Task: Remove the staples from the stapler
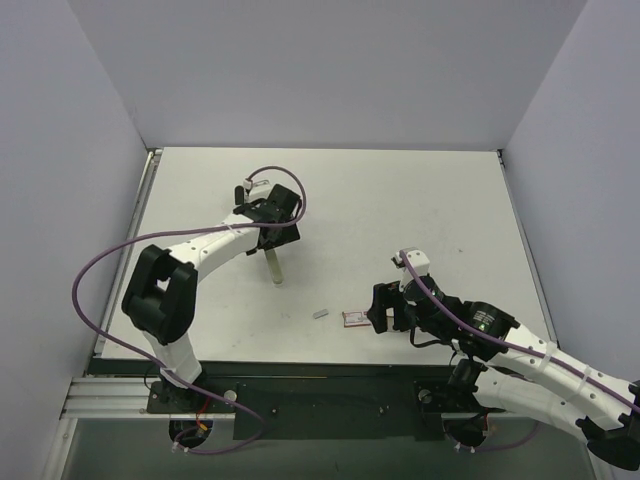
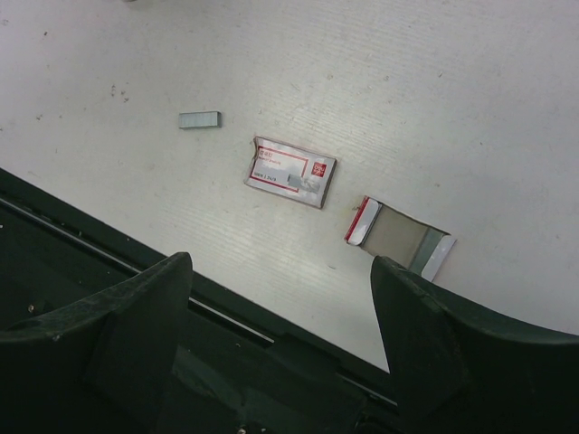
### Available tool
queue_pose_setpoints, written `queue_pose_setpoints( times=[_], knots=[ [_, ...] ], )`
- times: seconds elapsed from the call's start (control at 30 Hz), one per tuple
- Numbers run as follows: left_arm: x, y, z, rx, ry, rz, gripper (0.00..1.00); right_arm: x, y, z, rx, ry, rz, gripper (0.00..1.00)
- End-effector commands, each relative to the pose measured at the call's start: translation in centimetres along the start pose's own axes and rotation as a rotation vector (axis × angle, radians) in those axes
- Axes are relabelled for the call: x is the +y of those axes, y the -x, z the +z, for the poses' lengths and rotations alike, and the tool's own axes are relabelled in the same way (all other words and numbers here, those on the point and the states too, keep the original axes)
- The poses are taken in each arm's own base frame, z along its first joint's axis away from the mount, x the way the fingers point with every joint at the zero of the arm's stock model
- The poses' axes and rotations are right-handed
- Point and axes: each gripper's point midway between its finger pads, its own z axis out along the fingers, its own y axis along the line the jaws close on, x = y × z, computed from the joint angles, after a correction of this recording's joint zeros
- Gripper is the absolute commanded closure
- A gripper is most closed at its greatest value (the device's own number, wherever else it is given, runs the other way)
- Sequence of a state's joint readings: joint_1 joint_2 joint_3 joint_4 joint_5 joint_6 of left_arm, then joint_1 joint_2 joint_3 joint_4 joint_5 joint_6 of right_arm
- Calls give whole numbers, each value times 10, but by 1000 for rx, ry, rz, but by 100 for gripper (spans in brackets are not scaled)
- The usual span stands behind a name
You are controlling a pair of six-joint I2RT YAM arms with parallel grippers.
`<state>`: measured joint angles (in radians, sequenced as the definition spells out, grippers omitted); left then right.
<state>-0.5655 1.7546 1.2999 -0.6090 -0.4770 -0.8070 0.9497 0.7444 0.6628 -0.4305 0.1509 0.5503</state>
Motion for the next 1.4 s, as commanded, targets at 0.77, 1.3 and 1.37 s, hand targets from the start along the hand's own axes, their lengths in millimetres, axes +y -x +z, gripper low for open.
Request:
queue_pose_setpoints(
  times=[0.77, 1.3, 1.37],
  knots=[
    [12, -34, 28, 32, 72, 26, 21, 1, -9, 8, 24, 5, -5, 29],
    [12, -27, 26, 11, 79, 14, 39, 1, -12, 10, 27, 12, -8, 32],
    [12, -26, 26, 9, 79, 10, 43, 1, -12, 10, 27, 12, -8, 32]
  ],
)
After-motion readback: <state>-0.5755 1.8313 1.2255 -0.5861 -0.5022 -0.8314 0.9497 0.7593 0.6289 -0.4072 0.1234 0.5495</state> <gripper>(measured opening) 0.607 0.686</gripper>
